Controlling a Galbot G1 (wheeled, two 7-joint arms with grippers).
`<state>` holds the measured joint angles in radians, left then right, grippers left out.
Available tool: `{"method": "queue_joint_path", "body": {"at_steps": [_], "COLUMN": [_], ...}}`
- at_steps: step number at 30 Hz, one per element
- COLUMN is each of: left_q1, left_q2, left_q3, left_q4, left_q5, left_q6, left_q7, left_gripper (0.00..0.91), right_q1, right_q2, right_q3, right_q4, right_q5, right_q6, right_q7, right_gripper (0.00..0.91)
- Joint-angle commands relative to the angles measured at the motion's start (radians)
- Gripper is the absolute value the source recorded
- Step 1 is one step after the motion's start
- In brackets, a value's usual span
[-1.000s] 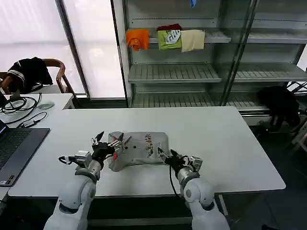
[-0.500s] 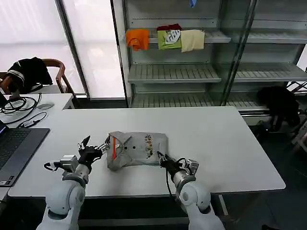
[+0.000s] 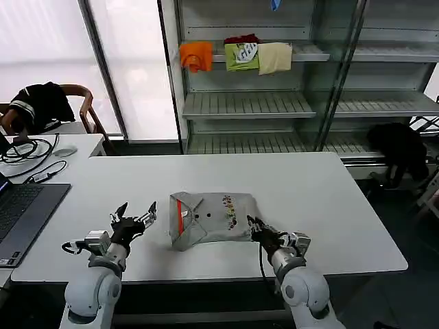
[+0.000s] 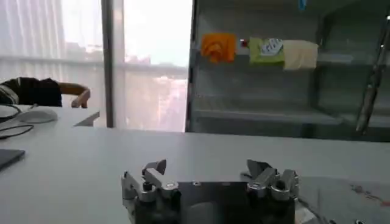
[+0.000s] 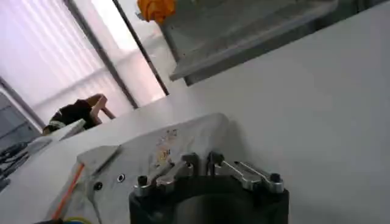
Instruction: Fold and organize the clothes.
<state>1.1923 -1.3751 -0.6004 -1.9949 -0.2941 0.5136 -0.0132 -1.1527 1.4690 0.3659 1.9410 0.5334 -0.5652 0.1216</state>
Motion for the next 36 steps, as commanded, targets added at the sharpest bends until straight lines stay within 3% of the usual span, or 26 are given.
{"method": "queue_joint_path", "body": {"at_steps": [1, 3, 6, 8, 10, 12, 14, 16, 19, 26, 32, 36], "left_q1": [0.023, 0.026, 0.034, 0.042, 0.053, 0.055, 0.055, 0.065, 0.083, 0.079, 0.073, 0.056], "left_q2": [-0.006, -0.004, 0.005, 0.009, 0.013, 0.013, 0.013, 0.014, 0.017, 0.026, 0.052, 0.064], "left_q3": [0.001, 0.004, -0.005, -0.008, -0.009, -0.008, -0.005, 0.008, 0.016, 0.018, 0.018, 0.015], "left_q4": [0.000, 0.007, 0.000, -0.003, -0.005, -0.005, 0.000, -0.020, -0.041, -0.009, -0.017, 0.022], "left_q5": [-0.001, -0.006, -0.048, -0.063, -0.061, -0.056, -0.050, -0.059, -0.056, -0.049, -0.049, -0.054], "left_q6": [-0.051, -0.101, -0.121, -0.145, -0.169, -0.163, -0.165, -0.178, -0.194, -0.233, -0.234, -0.237], "left_q7": [-0.009, -0.023, -0.017, -0.001, 0.014, 0.010, 0.009, 0.011, 0.042, 0.064, 0.059, 0.052], "left_gripper": [0.907, 0.907, 0.907, 0.907, 0.907, 0.907, 0.907, 0.907, 0.907, 0.907, 0.907, 0.907], "right_q1": [-0.128, -0.149, -0.148, -0.140, -0.132, -0.113, -0.090, -0.081, -0.074, -0.017, 0.026, 0.051], "right_q2": [-0.081, -0.095, -0.119, -0.140, -0.171, -0.182, -0.193, -0.206, -0.220, -0.215, -0.244, -0.249], "right_q3": [0.004, 0.010, 0.034, 0.049, 0.106, 0.132, 0.175, 0.215, 0.221, 0.216, 0.243, 0.245], "right_q4": [0.141, 0.165, 0.210, 0.216, 0.212, 0.195, 0.174, 0.142, 0.116, 0.046, 0.024, -0.004], "right_q5": [-0.592, -0.652, -0.640, -0.655, -0.671, -0.655, -0.609, -0.598, -0.599, -0.559, -0.385, -0.374], "right_q6": [0.132, 0.172, 0.106, 0.106, 0.115, 0.096, 0.065, 0.060, 0.068, 0.039, 0.007, 0.001], "right_q7": [-0.087, -0.059, -0.021, 0.001, -0.063, -0.070, -0.116, -0.233, -0.280, -0.194, -0.189, -0.192], "right_gripper": [0.907, 0.907, 0.907, 0.907, 0.907, 0.907, 0.907, 0.907, 0.907, 0.907, 0.907, 0.907]}}
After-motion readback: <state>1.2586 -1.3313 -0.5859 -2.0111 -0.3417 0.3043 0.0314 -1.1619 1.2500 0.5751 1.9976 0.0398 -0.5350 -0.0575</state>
